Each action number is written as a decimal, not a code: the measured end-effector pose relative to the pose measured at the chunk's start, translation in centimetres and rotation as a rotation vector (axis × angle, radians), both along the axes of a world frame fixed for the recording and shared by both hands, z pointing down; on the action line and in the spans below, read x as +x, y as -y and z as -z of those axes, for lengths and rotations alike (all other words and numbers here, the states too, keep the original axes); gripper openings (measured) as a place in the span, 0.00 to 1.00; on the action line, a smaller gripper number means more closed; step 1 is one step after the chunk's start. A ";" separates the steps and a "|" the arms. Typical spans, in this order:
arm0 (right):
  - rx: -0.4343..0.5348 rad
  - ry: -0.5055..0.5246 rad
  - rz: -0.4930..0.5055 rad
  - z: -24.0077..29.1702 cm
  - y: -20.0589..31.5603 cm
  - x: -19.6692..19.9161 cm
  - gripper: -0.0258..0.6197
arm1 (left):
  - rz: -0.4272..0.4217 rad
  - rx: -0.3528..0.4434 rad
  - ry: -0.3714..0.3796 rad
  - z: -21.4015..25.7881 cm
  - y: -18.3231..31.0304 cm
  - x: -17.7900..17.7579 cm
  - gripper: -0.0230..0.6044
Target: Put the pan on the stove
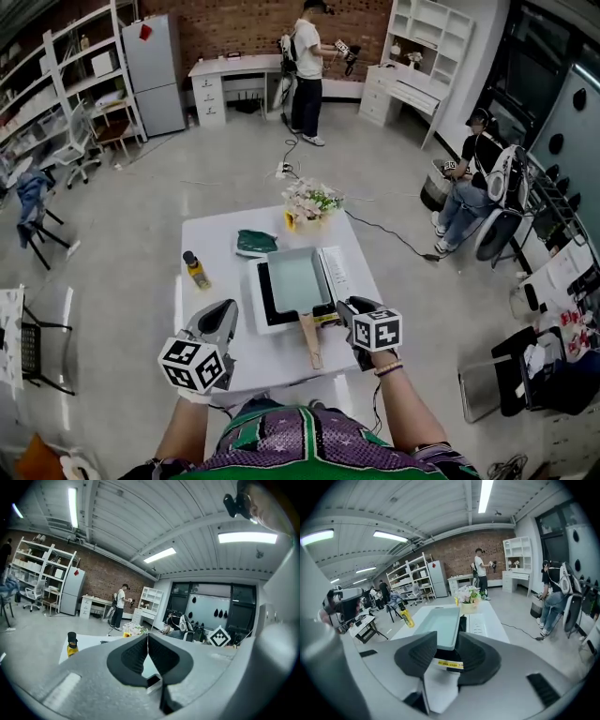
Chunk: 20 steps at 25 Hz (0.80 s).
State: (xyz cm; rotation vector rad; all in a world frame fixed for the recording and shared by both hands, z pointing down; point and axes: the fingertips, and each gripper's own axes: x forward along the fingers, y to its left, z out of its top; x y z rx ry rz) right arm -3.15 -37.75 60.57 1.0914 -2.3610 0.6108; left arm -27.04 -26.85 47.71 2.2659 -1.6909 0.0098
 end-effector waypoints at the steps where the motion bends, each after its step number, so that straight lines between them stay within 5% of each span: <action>1: 0.023 0.002 0.009 0.6 0.0 0.4 0.26 | 0.017 0.002 0.002 0.3 0.1 0.3 0.07; 13: 0.250 0.091 0.196 8.4 -2.1 3.0 0.26 | 0.109 0.042 0.108 3.3 -1.1 5.7 0.07; 20: 0.327 0.188 0.247 13.3 -3.2 4.5 0.26 | 0.197 0.149 0.149 6.2 -3.2 8.2 0.07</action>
